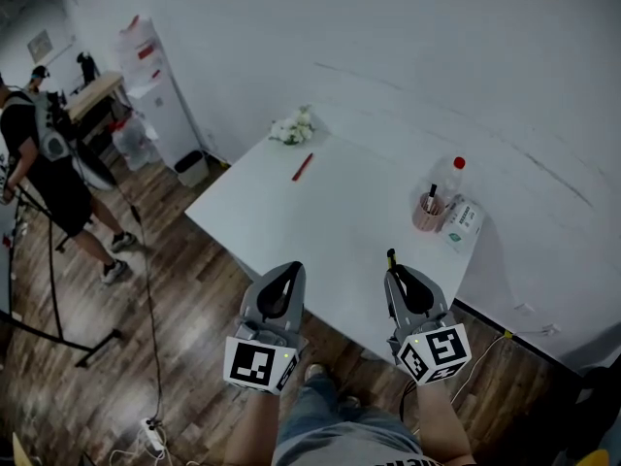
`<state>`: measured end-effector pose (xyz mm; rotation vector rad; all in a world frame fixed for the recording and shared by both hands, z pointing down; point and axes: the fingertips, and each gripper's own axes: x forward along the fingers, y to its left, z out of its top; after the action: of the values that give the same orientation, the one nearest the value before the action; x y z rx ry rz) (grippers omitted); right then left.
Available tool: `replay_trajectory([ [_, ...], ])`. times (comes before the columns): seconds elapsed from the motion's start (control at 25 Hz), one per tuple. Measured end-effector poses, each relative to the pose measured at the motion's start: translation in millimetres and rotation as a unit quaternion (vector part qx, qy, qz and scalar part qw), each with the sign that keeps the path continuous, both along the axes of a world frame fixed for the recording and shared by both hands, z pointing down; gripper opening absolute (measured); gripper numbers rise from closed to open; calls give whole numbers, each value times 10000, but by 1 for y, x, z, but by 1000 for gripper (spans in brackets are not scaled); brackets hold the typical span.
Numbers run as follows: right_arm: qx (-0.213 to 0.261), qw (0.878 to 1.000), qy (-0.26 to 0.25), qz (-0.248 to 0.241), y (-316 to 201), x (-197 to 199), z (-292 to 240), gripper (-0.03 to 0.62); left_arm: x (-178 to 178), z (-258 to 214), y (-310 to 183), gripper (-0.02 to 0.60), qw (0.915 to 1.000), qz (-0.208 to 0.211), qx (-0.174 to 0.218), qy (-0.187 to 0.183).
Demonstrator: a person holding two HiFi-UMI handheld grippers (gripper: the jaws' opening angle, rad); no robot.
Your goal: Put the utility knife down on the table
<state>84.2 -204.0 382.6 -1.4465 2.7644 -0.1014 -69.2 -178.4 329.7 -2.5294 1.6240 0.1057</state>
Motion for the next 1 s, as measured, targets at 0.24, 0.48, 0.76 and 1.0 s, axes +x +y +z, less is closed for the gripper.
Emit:
replay_trajectory([
  [0.24,-318,9992,242,30,-25,-13,19,60,-7,4,-21,3,9999,114,-62,-26],
  [0.48,-780,9958,471,49,-41,-22,52,60,-16,13,-36,3,9997,162,-177,-7],
  [0.76,-1290,9887,764,53,-52,-27,93,60,-24,25,-48,3,9992,186,-351,-1],
  [1.0,-1735,9780,1159,2,-63,-29,134,60,-30,32,-58,5,9989,177,-426,12],
])
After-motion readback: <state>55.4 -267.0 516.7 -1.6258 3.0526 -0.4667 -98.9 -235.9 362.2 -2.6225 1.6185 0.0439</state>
